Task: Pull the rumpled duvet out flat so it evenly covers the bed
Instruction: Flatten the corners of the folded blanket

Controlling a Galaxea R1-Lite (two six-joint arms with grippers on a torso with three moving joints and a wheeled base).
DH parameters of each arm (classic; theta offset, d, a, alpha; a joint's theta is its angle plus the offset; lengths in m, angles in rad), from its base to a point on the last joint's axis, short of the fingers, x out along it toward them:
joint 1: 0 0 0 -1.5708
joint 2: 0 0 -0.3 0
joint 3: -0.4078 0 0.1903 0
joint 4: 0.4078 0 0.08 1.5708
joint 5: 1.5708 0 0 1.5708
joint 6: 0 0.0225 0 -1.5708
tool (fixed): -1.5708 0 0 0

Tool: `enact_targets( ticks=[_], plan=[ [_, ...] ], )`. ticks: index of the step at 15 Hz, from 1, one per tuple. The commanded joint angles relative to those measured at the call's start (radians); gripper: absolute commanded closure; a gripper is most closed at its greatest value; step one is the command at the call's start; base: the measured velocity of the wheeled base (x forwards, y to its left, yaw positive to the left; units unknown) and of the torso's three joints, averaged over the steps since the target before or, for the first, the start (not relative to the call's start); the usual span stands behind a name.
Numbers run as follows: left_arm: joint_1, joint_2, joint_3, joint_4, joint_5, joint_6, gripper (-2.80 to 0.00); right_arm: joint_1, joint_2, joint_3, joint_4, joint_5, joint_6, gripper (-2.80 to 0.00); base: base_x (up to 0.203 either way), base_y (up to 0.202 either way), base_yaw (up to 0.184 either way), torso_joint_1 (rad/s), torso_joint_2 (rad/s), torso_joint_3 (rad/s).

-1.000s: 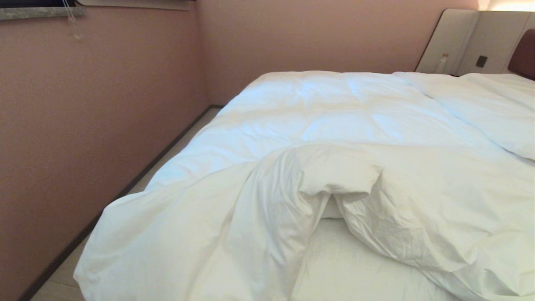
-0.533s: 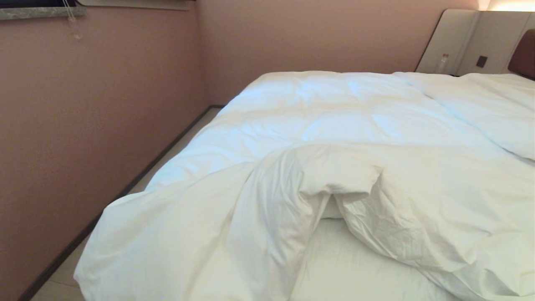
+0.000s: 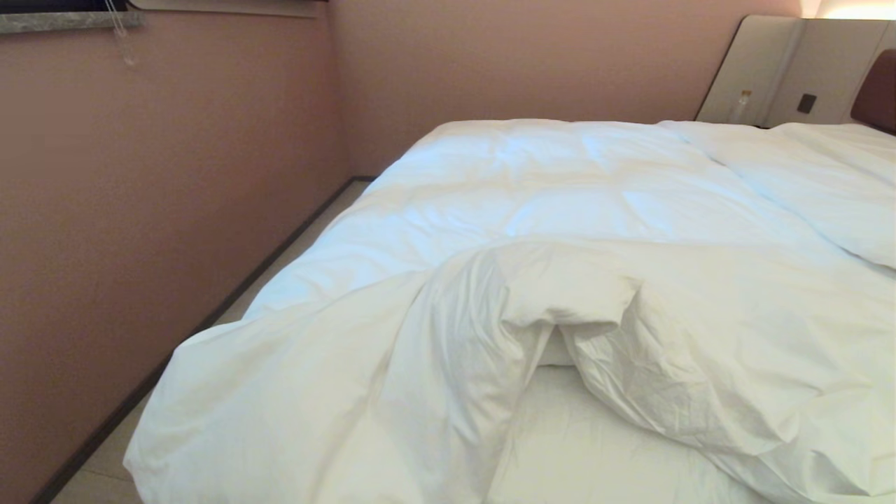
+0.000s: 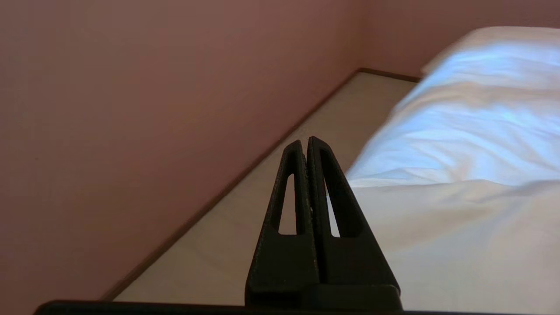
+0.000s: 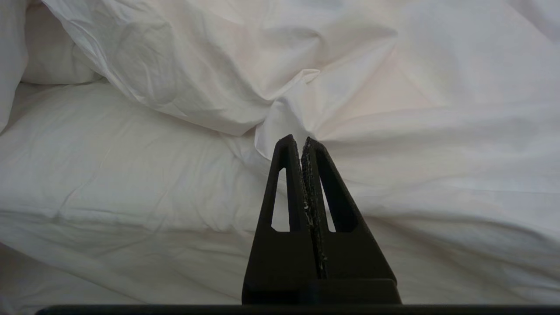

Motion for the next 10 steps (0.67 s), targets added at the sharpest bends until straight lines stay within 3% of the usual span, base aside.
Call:
enact_targets(
  ticks=[1, 3, 6, 8, 10],
  plan=[
    [0.077, -0.026, 0.028, -0.002, 0.003, 0.0, 0.0, 0.0, 0.0, 0.0, -0.001, 0.0, 0.0, 0.0, 0.0, 0.0, 0.0, 0.0, 0.0, 0.0],
    [0.169, -0.061, 0.067, -0.006, -0.006, -0.003, 0.0, 0.0, 0.0, 0.0, -0.001, 0.002, 0.0, 0.0, 0.0, 0.0, 0.0, 0.0, 0.0, 0.0],
    [0.175, -0.161, 0.151, -0.005, -0.08, -0.002, 0.0, 0.0, 0.0, 0.0, -0.001, 0.0, 0.0, 0.0, 0.0, 0.0, 0.0, 0.0, 0.0, 0.0],
    [0.171, -0.275, 0.231, -0.002, -0.204, -0.003, 0.0, 0.0, 0.0, 0.0, 0.0, 0.002, 0.0, 0.0, 0.0, 0.0, 0.0, 0.0, 0.0, 0.0],
    [0.168, -0.37, 0.333, 0.002, -0.403, -0.004, 0.0, 0.0, 0.0, 0.0, 0.0, 0.002, 0.0, 0.0, 0.0, 0.0, 0.0, 0.0, 0.0, 0.0]
  ],
)
